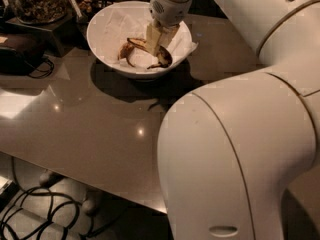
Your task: Pick banana from white bowl
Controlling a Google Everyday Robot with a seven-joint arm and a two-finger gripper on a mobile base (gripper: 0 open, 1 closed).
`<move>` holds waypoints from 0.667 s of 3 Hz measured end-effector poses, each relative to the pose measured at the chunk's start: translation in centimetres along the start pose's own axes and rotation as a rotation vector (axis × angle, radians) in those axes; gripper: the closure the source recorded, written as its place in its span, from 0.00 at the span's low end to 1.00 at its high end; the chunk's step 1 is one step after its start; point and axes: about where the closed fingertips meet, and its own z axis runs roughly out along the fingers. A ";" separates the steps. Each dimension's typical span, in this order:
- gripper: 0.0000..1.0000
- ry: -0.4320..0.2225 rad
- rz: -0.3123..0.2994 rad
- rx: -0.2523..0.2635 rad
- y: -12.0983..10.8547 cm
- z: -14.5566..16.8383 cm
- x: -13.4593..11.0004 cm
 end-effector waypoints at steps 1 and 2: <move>1.00 -0.019 -0.023 0.030 1.4 -0.7 -0.6; 1.00 -0.027 -0.047 0.054 4.4 -2.2 0.2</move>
Offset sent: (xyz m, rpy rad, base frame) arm -0.0902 0.0317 0.0344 -0.0478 -0.0955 0.0429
